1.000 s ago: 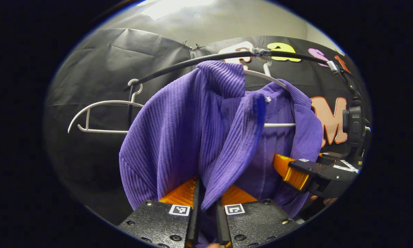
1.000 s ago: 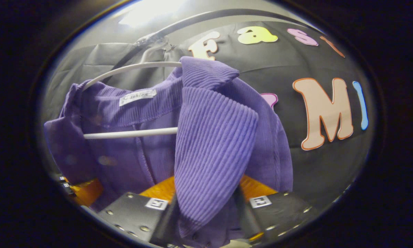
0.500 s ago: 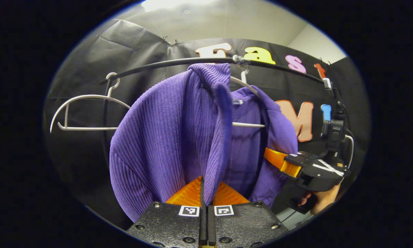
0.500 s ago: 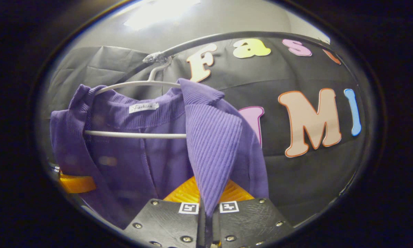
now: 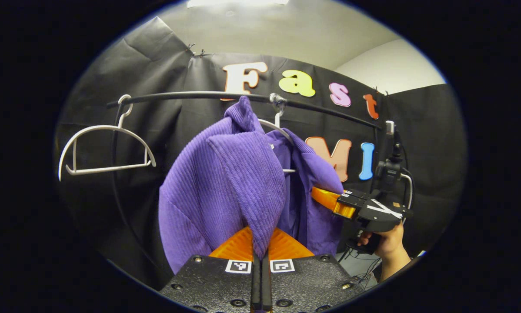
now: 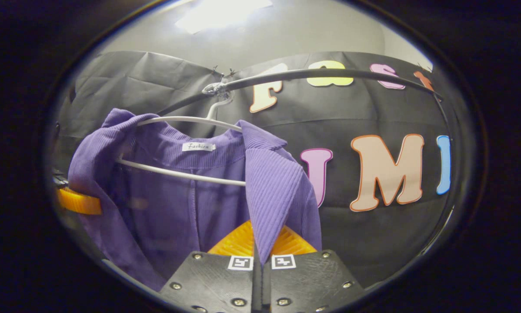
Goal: Grasp the clothes on the hanger with both hands and then place them into the laundry hamper below.
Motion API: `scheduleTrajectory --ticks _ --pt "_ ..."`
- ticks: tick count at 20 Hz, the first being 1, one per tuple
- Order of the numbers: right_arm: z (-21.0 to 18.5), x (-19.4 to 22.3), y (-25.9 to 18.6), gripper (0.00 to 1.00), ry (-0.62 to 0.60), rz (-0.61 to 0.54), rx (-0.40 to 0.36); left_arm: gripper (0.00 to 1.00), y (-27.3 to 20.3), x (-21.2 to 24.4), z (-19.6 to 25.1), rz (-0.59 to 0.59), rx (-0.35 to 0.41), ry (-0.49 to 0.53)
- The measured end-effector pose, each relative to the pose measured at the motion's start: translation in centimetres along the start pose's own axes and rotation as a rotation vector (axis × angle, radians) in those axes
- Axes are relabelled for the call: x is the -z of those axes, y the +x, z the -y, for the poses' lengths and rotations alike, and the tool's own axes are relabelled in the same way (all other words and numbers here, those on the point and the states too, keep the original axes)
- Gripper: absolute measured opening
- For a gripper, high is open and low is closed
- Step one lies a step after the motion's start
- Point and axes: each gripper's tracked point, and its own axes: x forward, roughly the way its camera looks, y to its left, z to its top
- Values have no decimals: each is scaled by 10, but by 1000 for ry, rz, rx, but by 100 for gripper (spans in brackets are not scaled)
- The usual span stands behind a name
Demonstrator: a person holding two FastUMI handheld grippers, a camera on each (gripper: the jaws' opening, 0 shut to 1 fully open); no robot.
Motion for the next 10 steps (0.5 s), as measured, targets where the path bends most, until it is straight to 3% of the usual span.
scheduleTrajectory --ticks 5,7,8,10 --pt "33 -15 -1 0 -37 -4 90 1 -43 -51 -26 95 19 42" --pt "48 -25 0 0 -58 13 149 1 -51 -63 -46 110 -13 55" --pt "54 -28 1 5 -64 12 175 1 -54 -71 -57 127 -53 68" --pt "69 -38 2 1 -83 29 244 0 -55 -85 -76 166 -100 102"
